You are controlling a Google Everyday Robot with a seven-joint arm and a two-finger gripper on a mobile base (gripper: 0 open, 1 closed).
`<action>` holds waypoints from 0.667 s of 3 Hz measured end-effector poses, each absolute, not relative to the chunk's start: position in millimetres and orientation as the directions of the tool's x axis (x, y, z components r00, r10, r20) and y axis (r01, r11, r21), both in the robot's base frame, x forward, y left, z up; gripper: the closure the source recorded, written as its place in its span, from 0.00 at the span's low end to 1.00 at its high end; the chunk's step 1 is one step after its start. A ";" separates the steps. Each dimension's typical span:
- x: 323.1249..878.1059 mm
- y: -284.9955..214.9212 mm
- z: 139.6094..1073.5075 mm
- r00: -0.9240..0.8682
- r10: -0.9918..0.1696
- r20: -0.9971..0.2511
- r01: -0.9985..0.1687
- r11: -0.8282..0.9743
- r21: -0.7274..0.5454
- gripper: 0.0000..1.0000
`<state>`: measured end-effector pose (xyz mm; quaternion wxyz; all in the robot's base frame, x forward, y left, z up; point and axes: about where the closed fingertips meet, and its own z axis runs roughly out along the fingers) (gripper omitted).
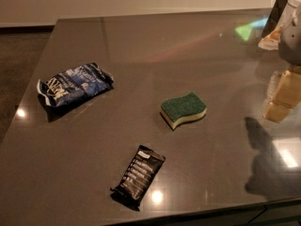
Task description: Move sponge near blue chip bag
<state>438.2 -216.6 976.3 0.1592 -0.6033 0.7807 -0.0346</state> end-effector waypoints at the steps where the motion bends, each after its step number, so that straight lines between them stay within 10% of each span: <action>1: 438.2 -216.6 976.4 -0.221 -0.953 -0.207 -0.931 0.270 -0.246 0.00; 2: 452.7 -210.4 976.4 -0.200 -0.958 -0.205 -0.940 0.247 -0.234 0.00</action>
Offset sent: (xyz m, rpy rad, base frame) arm 0.0347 0.0134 -0.0038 -0.0017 0.0563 0.0631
